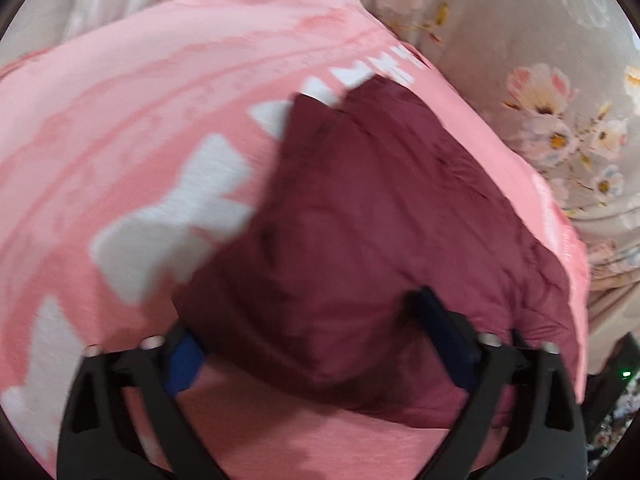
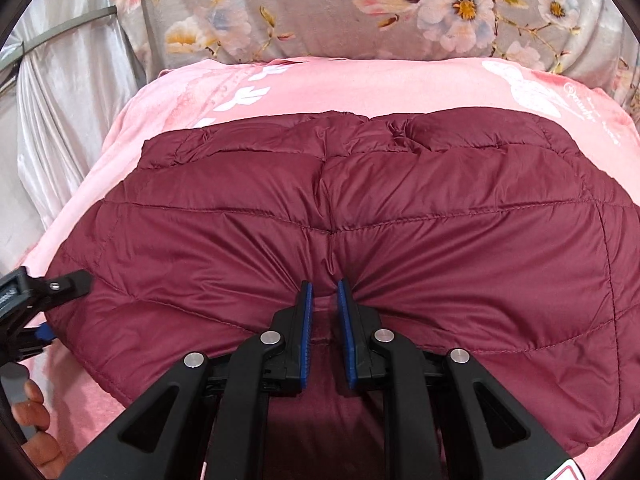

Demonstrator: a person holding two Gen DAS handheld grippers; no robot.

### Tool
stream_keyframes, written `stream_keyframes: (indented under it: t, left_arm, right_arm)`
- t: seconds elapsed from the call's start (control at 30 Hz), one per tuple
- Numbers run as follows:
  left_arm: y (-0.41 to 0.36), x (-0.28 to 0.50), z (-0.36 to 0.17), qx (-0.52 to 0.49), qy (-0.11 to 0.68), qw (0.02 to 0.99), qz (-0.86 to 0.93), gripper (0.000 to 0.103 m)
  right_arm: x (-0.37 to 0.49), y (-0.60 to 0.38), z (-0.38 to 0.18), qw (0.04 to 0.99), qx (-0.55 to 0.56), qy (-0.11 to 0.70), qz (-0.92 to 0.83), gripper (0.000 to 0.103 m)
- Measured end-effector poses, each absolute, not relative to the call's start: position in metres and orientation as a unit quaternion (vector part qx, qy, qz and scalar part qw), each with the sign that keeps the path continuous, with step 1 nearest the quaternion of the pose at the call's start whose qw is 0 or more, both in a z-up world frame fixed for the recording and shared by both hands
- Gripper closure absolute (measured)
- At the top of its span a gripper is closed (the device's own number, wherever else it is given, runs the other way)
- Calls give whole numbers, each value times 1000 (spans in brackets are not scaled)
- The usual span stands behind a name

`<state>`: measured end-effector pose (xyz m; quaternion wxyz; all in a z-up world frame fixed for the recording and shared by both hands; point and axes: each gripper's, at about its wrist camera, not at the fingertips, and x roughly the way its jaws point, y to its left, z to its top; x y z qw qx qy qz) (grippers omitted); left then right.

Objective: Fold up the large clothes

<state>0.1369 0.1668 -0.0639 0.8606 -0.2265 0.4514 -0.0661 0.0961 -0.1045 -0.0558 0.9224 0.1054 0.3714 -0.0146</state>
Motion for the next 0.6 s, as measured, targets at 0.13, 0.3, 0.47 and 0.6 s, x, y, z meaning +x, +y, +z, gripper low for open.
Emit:
stream_keyframes:
  t: [0.13, 0.3, 0.47, 0.6]
  left_arm:
    - [154, 132, -42, -210, 448, 864, -91, 80]
    - [149, 110, 6, -185, 398, 891, -119, 87]
    - [132, 85, 52, -160, 353, 912, -136, 90]
    - [108, 73, 85, -138, 325, 920, -172, 91]
  right_arm:
    - [77, -109, -46, 919, 138, 369, 2, 87]
    - [35, -112, -42, 917, 140, 373, 21, 88]
    - [25, -108, -48, 908, 159, 387, 42, 89]
    - [42, -94, -59, 900, 168, 396, 68, 95]
